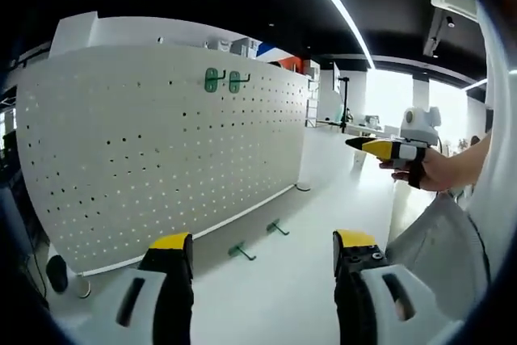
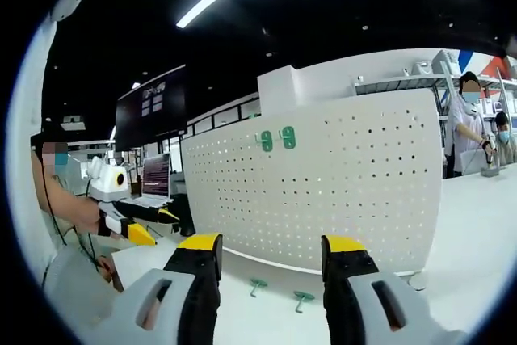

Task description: Insert the hook assembly into the mounting plate slot until the hook locks in place.

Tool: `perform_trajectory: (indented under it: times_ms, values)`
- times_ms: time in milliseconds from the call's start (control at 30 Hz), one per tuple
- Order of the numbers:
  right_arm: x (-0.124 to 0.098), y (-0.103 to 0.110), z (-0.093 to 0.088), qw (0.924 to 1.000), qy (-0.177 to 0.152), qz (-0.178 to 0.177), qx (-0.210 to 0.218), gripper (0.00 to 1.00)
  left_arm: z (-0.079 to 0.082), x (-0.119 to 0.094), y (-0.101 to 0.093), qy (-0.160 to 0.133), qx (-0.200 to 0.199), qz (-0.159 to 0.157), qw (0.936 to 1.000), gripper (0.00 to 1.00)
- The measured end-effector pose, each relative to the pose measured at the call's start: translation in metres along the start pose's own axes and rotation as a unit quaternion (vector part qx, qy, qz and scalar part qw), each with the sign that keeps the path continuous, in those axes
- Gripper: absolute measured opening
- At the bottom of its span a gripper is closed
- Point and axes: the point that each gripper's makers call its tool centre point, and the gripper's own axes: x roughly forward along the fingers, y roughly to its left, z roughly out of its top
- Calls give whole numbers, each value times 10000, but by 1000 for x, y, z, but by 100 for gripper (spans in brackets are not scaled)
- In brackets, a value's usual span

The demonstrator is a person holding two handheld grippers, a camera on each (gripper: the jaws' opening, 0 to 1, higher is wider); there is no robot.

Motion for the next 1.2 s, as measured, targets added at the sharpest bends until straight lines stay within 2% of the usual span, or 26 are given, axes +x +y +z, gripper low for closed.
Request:
perform_trajectory:
  times_ms: [467,733,867,1200]
  values:
    - [-7,-5,-6,9999,57,-85,21,47,-17,12,6,389,260,-247,9986,71]
    - [-6,-2,-9,10000,63,-55,30,47,-26,21,3,678,615,-523,9944,71]
    - [-6,-2,-10,10000,70,-56,36,47,-36,25,5,933,853,-655,9898,71]
    - [-8,-1,-8,10000,24,-32,5,47,-47,36,8,1277,1014,-891,9826,70]
